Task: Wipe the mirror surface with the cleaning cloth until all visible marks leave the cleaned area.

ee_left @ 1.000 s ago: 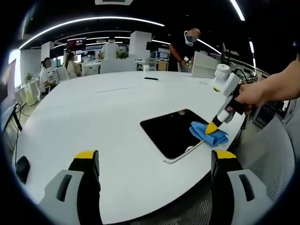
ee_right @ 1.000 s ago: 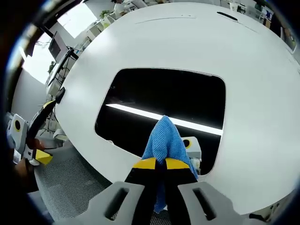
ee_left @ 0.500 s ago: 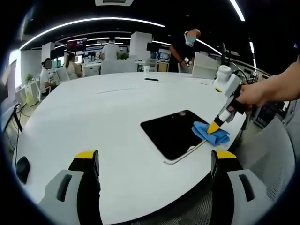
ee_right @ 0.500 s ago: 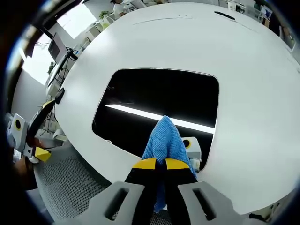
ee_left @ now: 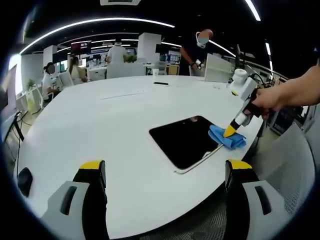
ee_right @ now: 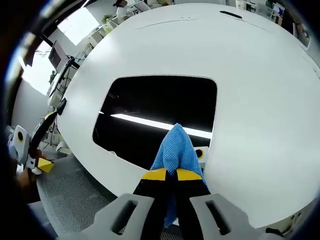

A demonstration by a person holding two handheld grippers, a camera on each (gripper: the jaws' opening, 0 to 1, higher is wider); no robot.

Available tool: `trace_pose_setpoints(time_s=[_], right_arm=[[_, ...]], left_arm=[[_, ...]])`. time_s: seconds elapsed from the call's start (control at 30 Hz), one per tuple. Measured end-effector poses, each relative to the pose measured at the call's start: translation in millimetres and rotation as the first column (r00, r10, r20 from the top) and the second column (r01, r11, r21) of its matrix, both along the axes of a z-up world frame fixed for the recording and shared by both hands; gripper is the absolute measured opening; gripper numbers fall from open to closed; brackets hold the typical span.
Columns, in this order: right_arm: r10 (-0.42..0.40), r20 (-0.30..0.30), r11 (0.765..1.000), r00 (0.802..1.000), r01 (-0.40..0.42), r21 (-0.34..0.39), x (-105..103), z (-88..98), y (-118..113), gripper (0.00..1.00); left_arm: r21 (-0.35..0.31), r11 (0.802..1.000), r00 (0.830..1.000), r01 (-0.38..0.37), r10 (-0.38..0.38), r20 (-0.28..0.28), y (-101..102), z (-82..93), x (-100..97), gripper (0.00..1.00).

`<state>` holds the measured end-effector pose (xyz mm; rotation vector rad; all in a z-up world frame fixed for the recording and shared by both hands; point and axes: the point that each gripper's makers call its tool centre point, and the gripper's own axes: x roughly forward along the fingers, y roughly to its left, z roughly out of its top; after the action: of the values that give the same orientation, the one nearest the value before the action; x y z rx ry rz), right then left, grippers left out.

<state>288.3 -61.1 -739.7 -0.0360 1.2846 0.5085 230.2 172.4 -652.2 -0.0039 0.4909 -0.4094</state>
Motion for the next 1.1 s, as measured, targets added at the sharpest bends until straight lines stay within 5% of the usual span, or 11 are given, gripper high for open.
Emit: trace_pose_setpoints(time_s=[0.77, 1.1], right_arm=[[-0.034, -0.011, 0.999, 0.999, 0.033, -0.007, 9.3, -1.1, -14.8, 0.00], [-0.028, 0.012, 0.999, 1.000, 0.028, -0.040, 31.5, -0.2, -10.8, 0.00]], left_arm=[[0.004, 1.000, 1.000, 0.012, -0.012, -0.011, -0.4, -2.6, 0.5, 0.98], [-0.016, 1.000, 1.000, 0.004, -0.004, -0.017, 0.7, -2.7, 1.3, 0.99]])
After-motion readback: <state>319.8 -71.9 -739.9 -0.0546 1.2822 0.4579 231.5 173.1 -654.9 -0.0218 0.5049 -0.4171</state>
